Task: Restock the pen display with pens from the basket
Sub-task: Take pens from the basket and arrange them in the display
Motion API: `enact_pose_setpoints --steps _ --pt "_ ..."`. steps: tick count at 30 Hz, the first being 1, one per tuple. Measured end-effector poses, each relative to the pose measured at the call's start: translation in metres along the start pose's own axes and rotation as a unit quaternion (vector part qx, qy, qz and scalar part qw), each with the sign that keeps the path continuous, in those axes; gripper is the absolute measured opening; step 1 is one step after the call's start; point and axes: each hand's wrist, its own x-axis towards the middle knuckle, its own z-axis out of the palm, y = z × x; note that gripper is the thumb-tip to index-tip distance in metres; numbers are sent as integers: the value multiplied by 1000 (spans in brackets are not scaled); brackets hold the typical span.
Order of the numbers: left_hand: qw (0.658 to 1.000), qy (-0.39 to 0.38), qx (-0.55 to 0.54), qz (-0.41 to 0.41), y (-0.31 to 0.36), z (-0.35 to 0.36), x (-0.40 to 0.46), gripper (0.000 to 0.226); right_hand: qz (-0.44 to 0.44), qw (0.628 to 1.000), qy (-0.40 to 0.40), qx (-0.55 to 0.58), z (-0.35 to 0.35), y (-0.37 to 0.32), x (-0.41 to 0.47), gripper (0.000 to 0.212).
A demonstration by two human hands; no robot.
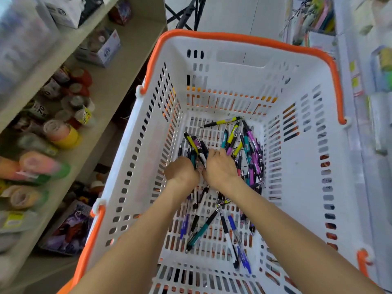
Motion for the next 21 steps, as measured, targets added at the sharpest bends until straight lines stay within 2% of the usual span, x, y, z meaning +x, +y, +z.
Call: enact_pose_setpoints --steps 4,5,8,10,12,13,15,16,17,21 --pt "999 -31 -23 12 -2 6 -7 40 44 981 -138 130 2 7 -15 36" --pt "998 -37 -47 4 -4 9 -10 38 58 967 -182 170 5 9 -18 28" --pt "979 -87 -185 -8 -2 10 -21 40 83 924 -242 284 5 8 -30 30" --pt "933 -106 -341 -41 1 7 -26 40 99 893 -254 357 -3 4 -39 23" --pt "863 -132 -481 -80 0 1 -36 32 128 867 -240 418 -16 0 -54 52" --pt "829 -153 -530 -91 -1 -2 -41 27 131 849 -227 458 -19 0 -59 56" --pt "781 -171 -593 -96 -4 -9 -48 23 131 817 -206 523 -25 6 -70 46" --pt "761 -179 -617 -92 -5 -14 -53 20 137 799 -195 552 -30 9 -75 29" --pt "743 -192 -635 -84 -6 -20 -59 18 138 778 -190 583 -34 13 -84 12" --pt "730 -227 -643 -36 -9 -33 -87 22 106 686 -177 697 -46 20 -111 13"
